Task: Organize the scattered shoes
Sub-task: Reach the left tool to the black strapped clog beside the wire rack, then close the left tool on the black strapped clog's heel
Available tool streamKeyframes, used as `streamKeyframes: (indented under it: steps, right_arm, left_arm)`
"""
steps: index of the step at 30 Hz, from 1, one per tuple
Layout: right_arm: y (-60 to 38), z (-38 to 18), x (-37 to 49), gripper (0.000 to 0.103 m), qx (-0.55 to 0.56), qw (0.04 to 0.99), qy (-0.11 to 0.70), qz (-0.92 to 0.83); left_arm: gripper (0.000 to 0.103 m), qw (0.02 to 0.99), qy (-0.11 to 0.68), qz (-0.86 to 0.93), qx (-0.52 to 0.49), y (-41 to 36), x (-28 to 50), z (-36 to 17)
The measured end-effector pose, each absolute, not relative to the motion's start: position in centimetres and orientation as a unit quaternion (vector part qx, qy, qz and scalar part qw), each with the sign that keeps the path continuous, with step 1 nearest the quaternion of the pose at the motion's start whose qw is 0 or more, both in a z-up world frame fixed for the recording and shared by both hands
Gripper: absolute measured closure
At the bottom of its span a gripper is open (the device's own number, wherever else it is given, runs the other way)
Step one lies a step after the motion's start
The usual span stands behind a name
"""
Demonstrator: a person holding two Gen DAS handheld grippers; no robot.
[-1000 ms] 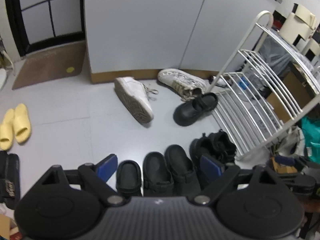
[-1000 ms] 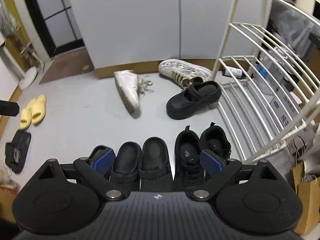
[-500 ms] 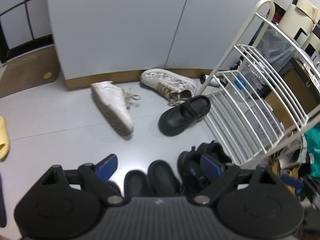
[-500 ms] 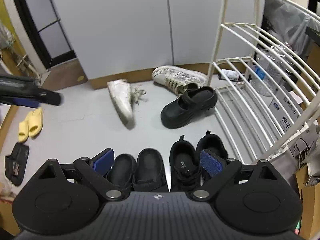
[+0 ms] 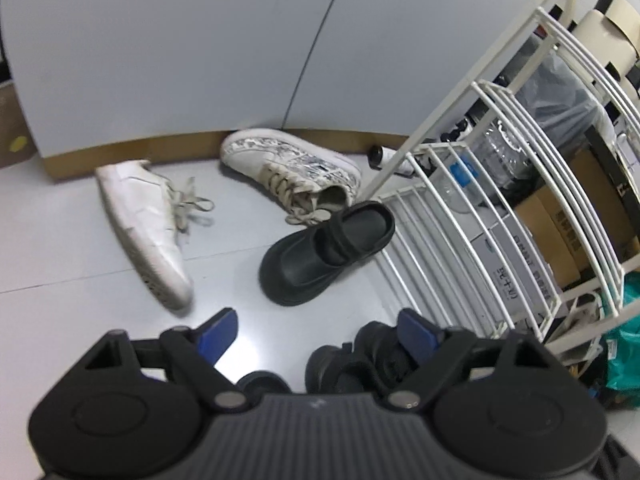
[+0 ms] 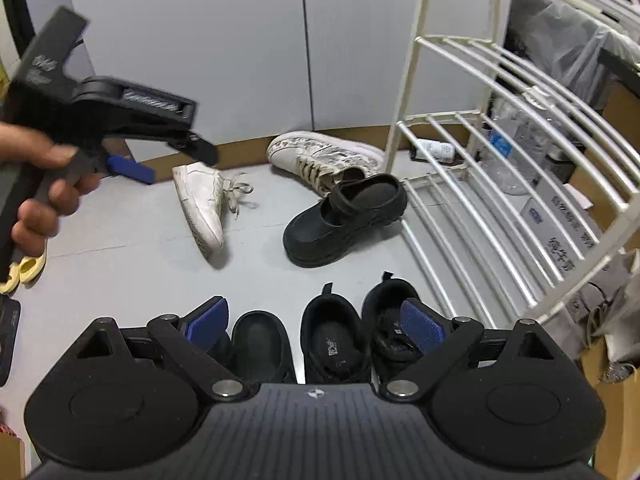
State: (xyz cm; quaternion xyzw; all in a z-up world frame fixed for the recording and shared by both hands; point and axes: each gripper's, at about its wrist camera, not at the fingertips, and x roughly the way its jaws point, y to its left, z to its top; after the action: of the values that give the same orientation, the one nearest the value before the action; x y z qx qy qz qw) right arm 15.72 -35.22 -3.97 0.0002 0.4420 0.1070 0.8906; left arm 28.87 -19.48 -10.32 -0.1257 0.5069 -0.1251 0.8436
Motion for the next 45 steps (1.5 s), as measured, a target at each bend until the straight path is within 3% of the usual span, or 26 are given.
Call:
streamKeyframes:
  steps: [14, 19, 27, 31, 45]
  right_arm:
    - [-35.9, -12.7, 16.8, 0.007, 0.05, 0.912, 0.399, 0.075]
    - [-35.6, -15.4, 16.0, 0.007, 0.047, 0.921, 0.379, 0.083]
    - [-37.9, -17.6, 15.7, 0.007, 0.071, 0.919, 0.384, 0.059]
    - [-39.3, -19.0, 15.2, 0.007, 0.085, 0.915, 0.392, 0.042]
    - [-41.7, -21.4, 14.7, 0.007, 0.085, 0.91, 0.407, 0.0]
  left_arm:
    - [0.022, 0.846, 0.489, -0.164, -0.135, -23.6, 35.9, -19.2]
    - [0.038, 0.839, 0.489, -0.181, -0.155, -26.0, 38.0, -22.2]
    - [0.042, 0.83, 0.503, -0.17, -0.171, -28.1, 40.6, -25.2]
    - [0.051, 0.82, 0.516, -0.149, -0.195, -28.5, 41.9, -27.8]
    - [0.052, 0.817, 0.517, -0.121, -0.224, -29.6, 43.3, -32.2]
